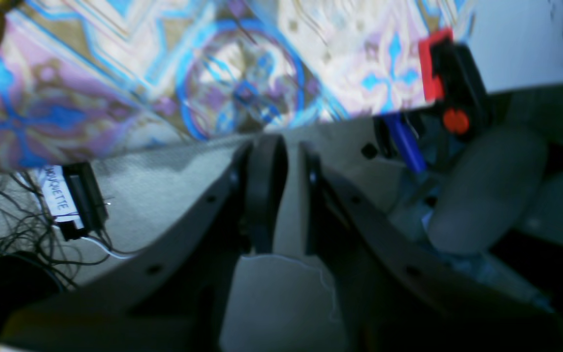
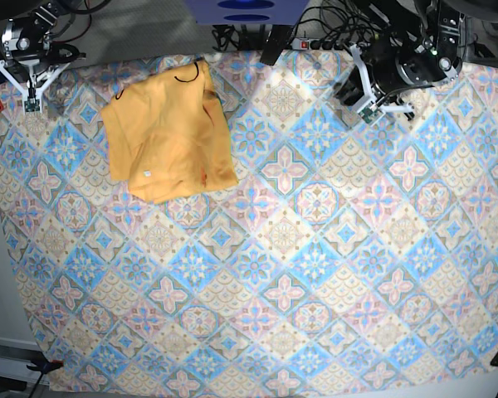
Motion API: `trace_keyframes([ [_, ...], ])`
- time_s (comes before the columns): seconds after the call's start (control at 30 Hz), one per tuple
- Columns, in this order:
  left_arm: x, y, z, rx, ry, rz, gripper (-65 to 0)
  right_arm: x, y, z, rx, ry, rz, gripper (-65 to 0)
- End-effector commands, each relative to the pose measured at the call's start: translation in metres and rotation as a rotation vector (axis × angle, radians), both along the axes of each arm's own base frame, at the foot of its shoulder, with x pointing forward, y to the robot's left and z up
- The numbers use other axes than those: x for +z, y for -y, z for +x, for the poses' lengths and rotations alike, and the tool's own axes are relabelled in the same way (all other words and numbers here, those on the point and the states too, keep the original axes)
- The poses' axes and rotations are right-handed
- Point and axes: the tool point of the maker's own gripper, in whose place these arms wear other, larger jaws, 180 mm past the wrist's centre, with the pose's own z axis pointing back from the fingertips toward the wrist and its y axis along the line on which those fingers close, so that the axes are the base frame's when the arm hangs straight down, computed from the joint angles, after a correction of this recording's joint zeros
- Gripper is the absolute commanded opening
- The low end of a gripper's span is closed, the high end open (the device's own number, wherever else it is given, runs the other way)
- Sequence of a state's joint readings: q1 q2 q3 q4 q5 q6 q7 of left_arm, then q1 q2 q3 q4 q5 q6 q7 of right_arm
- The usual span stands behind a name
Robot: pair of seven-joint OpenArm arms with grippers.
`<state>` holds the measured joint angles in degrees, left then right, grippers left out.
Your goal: Fold the T-shirt properly
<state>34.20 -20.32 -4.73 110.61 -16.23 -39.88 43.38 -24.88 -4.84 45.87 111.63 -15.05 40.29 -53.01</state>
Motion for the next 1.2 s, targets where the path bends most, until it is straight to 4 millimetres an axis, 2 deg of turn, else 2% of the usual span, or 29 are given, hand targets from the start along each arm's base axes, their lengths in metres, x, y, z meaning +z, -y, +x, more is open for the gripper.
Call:
trace_keyframes([
  [0.0,0.003,0.0,-0.006,-0.011,0.016,0.002,-57.2,0.007,0.009,-0.007,-0.01,-0.007,-0.033,-56.8],
  [0.23,-0.004,0.005,-0.057,-0.03,-0.016,-0.019,-57.2,0.004,0.012,-0.036,-0.018,-0.075,-0.036,-56.8],
  [0.37,-0.005,0.007,-0.076,-0.02,-0.042,-0.051,-57.2,0.001,0.01,-0.049,-0.02,-0.107,-0.032,-56.8],
  [0.5,-0.018,0.002,-0.095,0.002,-0.094,-0.059,-57.2,-0.005,0.004,-0.063,-0.031,-0.137,-0.01,-56.8],
  [0.6,-0.038,-0.005,-0.114,0.032,-0.164,-0.034,-57.2,-0.013,0.004,-0.078,-0.067,-0.165,0.01,-56.8],
  [0.7,-0.061,-0.014,-0.136,0.052,-0.233,0.018,-57.2,-0.032,-0.001,-0.093,-0.094,-0.202,0.063,-56.8],
  [0.8,-0.078,-0.011,-0.153,0.07,-0.262,0.018,-57.2,-0.052,-0.01,-0.101,-0.1,-0.191,0.124,-56.8],
  [0.93,-0.103,-0.008,-0.172,0.083,-0.324,0.04,-57.2,-0.088,-0.03,-0.122,-0.133,-0.202,0.235,-56.8],
  [1.1,-0.144,-0.019,-0.184,0.154,-0.424,0.081,-57.2,-0.126,-0.048,-0.133,-0.216,-0.151,0.31,-56.8],
  [1.17,-0.163,-0.026,-0.185,0.191,-0.47,0.099,-57.2,-0.145,-0.063,-0.136,-0.248,-0.138,0.366,-56.8],
])
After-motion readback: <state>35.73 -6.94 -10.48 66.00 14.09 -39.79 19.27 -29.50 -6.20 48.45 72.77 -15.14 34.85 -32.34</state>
